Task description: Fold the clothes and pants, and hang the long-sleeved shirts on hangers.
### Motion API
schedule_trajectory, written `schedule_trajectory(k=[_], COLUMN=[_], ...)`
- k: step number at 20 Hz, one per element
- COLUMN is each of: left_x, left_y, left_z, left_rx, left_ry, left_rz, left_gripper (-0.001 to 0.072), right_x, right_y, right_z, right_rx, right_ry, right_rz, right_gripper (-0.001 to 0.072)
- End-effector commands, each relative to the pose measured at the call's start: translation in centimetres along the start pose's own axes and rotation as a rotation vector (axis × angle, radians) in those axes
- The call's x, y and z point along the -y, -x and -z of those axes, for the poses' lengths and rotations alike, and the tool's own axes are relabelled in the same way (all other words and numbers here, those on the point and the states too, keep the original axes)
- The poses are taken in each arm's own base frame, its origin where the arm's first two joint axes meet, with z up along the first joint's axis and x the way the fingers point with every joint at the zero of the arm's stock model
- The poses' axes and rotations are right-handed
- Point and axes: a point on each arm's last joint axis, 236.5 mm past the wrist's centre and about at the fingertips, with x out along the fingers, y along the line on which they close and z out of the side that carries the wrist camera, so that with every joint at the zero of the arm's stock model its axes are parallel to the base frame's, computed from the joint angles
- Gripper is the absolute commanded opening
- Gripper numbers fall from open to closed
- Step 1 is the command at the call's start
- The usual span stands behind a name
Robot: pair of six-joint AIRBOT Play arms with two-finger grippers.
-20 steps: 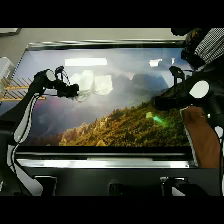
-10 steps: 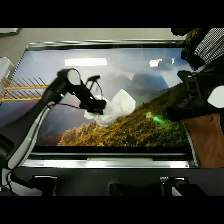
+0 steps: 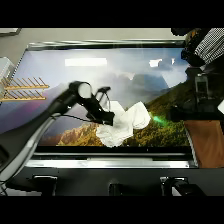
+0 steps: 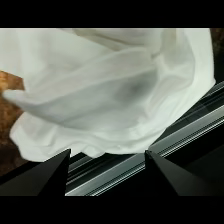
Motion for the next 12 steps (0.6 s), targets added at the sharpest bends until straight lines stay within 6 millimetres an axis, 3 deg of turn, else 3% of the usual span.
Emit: schedule_trajectory(k=[1, 4, 6, 8, 10, 12], left_x=[-2.5, -5.2, -6.8, -8.1, -8.6, -8.8], left_y=[6.7, 12.2, 14.0, 14.5, 14.7, 14.6], left_z=[-0.7, -1.1, -1.3, -1.5, -1.7, -2.1], left_rx=[0.129, 0.259, 0.303, 0.317, 0.321, 0.331], left_ry=[0.035, 0.100, 0.139, 0.170, 0.182, 0.186], left_rz=[0.017, 0.022, 0.019, 0.017, 0.015, 0.016], left_gripper=[0.0534, 0.0531, 0.0530, 0.0530, 0.0530, 0.0529], right_x=[0.0, 1.3, 1.7, 2.0, 2.5, 4.6], right_y=[-1.6, -5.4, -8.4, -10.0, -10.9, -12.3], right_z=[-3.5, -3.5, -3.0, -3.7, -3.8, -1.3], right_rx=[0.053, -0.041, -0.107, -0.104, -0.129, -0.224], right_ry=[-0.065, -0.074, -0.079, -0.153, -0.290, -0.390], right_rz=[-0.017, 0.007, 0.001, -0.053, -0.215, -0.300], right_gripper=[0.0216, 0.0259, 0.0261, 0.0316, 0.0315, 0.0346])
